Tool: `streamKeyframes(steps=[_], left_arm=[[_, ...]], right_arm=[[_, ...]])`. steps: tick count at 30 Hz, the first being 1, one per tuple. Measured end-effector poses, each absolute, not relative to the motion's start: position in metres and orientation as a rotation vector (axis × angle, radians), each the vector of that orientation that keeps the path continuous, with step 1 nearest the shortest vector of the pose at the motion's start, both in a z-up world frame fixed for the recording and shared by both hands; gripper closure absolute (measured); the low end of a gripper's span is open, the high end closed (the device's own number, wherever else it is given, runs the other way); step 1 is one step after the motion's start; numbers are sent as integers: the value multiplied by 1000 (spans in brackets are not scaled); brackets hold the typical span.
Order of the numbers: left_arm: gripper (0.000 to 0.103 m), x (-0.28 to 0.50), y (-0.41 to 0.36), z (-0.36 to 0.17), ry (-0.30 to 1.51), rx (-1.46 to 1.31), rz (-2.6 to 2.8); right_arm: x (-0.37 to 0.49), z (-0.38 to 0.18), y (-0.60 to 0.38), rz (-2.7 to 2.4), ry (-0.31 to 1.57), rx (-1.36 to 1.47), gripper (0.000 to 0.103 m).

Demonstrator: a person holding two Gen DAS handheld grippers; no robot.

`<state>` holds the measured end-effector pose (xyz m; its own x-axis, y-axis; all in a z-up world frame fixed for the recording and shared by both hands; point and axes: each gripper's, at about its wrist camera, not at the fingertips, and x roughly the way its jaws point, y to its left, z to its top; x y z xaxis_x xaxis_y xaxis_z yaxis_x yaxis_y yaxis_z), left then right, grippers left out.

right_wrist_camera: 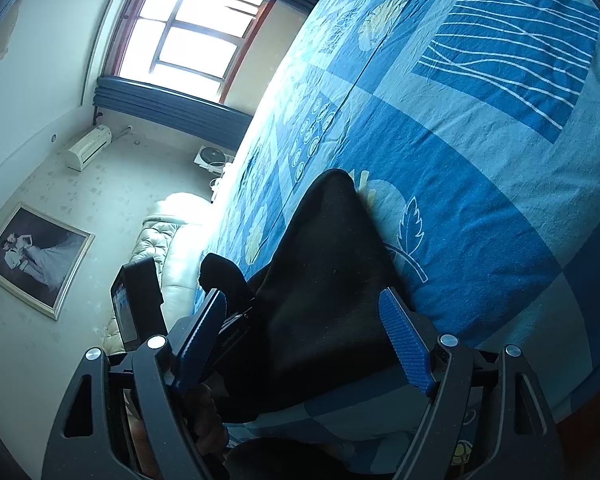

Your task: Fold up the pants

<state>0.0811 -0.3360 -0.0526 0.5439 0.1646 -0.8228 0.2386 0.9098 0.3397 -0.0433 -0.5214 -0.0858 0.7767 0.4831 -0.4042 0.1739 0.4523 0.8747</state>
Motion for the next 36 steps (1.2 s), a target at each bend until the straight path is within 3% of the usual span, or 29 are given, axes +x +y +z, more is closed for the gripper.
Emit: streamKeyframes(steps=[5, 10, 13, 14, 15, 21, 27, 36], left_arm=[[84, 79, -341, -56, 994, 472, -35], [74, 69, -347, -54, 968, 486, -54], [58, 57, -351, -45, 954, 462, -108], [44, 51, -351, -41, 944, 444, -131], [37, 45, -351, -35, 928, 418, -165], [14, 13, -314, 13, 826, 247, -302], [8, 17, -220, 36, 817, 72, -294], [8, 31, -98, 15, 859, -37, -111]], right_arm=[[-46, -90, -526, 200, 691, 1116, 25], [-50, -90, -530, 185, 690, 1118, 25], [-53, -88, -535, 173, 681, 1115, 25], [-54, -87, -536, 168, 678, 1116, 25], [-55, -86, -538, 165, 676, 1116, 25], [-55, -78, -536, 178, 685, 1100, 25], [-30, -62, -509, 271, 732, 1054, 24], [40, -65, -434, 370, 922, 871, 22]])
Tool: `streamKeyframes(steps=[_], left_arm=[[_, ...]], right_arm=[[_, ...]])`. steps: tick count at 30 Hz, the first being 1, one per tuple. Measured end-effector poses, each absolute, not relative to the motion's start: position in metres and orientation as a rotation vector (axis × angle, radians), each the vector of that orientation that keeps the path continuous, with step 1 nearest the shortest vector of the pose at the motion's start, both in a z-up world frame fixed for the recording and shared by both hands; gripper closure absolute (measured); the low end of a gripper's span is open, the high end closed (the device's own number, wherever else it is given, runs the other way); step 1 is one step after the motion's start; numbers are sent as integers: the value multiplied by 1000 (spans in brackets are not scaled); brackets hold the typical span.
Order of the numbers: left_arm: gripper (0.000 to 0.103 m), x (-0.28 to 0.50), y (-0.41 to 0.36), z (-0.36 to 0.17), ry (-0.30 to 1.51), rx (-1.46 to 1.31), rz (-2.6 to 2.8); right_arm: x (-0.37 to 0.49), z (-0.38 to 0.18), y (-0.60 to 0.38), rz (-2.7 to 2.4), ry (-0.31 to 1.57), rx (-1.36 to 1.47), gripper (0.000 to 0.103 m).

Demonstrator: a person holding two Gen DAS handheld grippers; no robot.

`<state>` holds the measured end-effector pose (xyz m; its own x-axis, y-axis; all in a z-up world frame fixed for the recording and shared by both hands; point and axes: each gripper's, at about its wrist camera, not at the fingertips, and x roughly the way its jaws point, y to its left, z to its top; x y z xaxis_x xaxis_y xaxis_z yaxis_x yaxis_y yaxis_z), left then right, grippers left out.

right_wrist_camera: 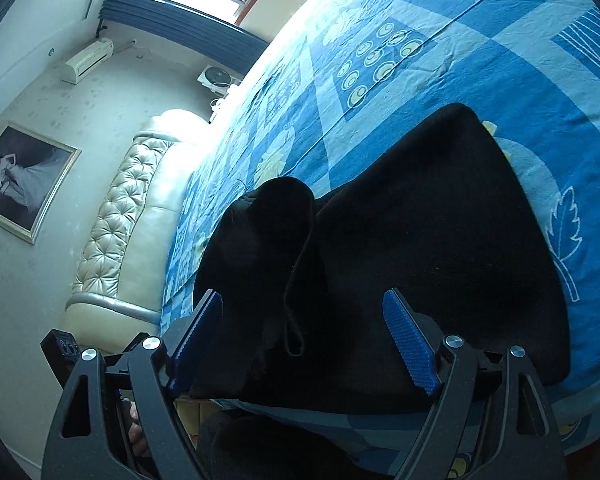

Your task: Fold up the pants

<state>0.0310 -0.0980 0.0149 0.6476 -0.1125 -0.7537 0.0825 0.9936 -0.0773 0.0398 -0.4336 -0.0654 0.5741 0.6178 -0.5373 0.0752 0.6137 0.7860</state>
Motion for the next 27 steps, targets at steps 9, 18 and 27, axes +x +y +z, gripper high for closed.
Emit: streamKeyframes(steps=[9, 18, 27], left_arm=[[8, 24, -48, -13, 922, -82, -79], [8, 20, -29, -32, 958, -121, -85], [8, 22, -20, -29, 968, -156, -101]], right_arm=[[83, -72, -382, 400, 1052, 745, 22], [86, -72, -358, 364, 1108, 608, 76], [69, 24, -372, 437, 869, 544, 94]])
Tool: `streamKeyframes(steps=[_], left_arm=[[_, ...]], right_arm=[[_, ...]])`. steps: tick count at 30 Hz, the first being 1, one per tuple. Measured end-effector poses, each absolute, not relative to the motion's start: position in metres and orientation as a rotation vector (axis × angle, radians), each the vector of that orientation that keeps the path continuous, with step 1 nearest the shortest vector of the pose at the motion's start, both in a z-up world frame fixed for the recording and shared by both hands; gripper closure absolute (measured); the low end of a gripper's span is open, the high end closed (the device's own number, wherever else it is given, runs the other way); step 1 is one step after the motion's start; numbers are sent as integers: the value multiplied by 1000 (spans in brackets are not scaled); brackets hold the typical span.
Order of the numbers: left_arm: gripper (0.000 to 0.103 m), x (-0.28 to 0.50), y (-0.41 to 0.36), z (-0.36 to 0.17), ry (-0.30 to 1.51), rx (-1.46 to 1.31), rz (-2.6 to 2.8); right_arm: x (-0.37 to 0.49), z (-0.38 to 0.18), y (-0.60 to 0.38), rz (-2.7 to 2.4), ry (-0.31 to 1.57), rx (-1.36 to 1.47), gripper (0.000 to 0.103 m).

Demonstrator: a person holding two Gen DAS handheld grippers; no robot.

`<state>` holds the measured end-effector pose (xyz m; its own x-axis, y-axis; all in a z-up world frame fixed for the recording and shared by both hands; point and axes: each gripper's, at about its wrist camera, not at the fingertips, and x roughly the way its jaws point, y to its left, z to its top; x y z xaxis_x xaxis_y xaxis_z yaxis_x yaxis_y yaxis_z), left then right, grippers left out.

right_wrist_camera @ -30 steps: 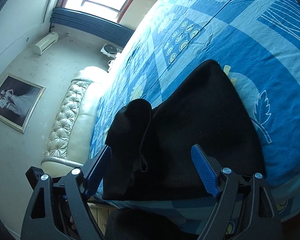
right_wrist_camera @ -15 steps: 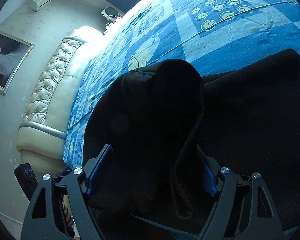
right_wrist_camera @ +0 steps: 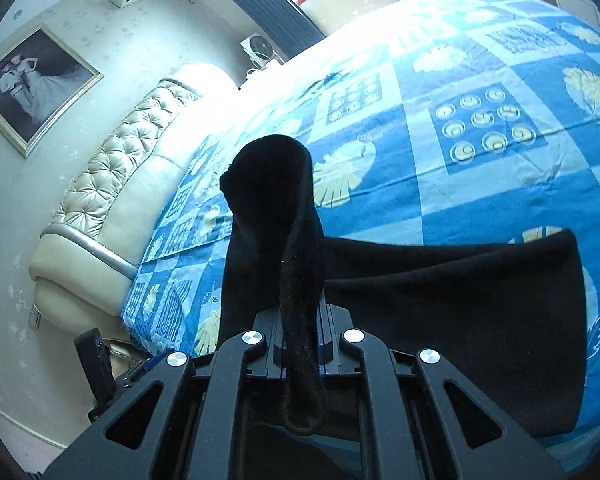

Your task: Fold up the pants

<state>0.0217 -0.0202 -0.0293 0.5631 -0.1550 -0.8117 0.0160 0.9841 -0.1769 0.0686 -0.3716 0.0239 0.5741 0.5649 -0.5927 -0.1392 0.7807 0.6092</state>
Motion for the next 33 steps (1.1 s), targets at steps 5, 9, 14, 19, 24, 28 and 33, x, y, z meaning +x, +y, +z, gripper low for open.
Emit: streamKeyframes(steps=[5, 9, 14, 19, 24, 28, 33], left_arm=[[8, 22, -24, -29, 974, -173, -115], [8, 23, -33, -26, 970, -176, -139], [8, 29, -53, -28, 982, -170, -172], [8, 34, -75, -32, 997, -150, -199], [8, 39, -87, -39, 1016, -141, -216], [8, 42, -92, -45, 1032, -137, -226], [8, 51, -83, -56, 1070, -218, -278]], right_arm=[[59, 48, -407, 368, 815, 493, 95], [50, 26, -448, 263, 845, 534, 95], [42, -33, -483, 165, 953, 593, 95], [42, -79, -499, 142, 988, 711, 94], [36, -87, -508, 172, 964, 787, 83], [20, -79, -522, 206, 908, 872, 41], [-4, -78, -544, 166, 874, 932, 24]])
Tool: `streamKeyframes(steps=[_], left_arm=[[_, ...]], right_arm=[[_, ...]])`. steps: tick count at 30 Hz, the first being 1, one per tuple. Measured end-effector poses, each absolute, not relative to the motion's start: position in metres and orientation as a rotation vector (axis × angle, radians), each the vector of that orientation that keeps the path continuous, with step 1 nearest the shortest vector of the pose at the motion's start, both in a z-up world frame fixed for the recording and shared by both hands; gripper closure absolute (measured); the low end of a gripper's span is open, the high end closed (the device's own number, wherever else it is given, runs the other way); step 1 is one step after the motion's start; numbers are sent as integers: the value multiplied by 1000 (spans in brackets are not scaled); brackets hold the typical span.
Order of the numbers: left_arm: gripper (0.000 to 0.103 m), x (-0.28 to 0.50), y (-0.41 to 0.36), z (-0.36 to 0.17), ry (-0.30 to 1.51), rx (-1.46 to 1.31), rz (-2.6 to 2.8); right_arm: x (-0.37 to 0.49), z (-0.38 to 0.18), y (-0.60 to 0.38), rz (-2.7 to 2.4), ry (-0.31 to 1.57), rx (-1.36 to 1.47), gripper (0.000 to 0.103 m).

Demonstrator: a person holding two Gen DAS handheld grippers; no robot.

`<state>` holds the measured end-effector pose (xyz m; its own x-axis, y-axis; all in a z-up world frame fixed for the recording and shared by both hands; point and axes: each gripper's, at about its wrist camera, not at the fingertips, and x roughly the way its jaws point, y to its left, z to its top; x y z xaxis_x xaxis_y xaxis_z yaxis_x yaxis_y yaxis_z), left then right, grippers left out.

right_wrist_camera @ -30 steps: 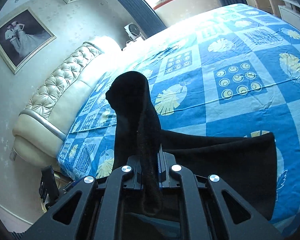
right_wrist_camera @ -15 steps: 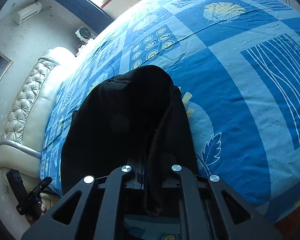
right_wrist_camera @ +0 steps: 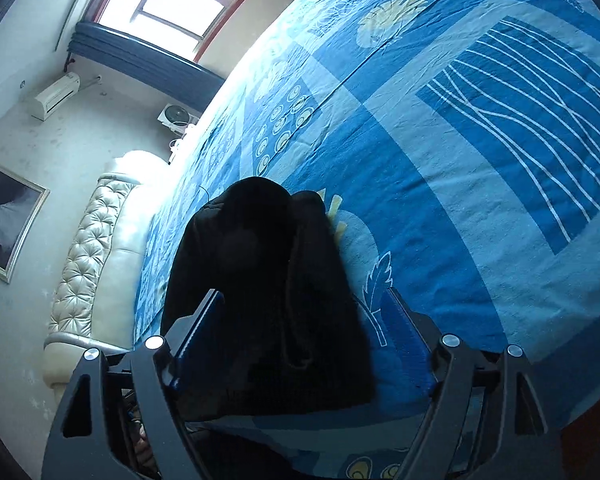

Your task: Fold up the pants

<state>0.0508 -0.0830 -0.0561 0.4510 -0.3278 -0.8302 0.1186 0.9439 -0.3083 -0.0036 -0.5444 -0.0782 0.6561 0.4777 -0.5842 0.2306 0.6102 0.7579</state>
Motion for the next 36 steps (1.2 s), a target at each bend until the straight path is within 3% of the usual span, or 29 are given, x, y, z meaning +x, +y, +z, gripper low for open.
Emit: streamKeyframes(steps=[9, 19, 25, 36], left_arm=[[8, 66, -74, -88, 1190, -417, -403], [8, 76, -76, -93, 1197, -514, -485], [8, 96, -76, -83, 1179, -486, -475], [8, 192, -111, -73, 1167, -307, -403]], right_arm=[[-1, -108, -521, 302, 958, 996, 23], [-1, -111, -519, 325, 948, 1016, 20], [9, -84, -541, 288, 842, 1027, 20], [70, -72, -518, 286, 883, 898, 20]])
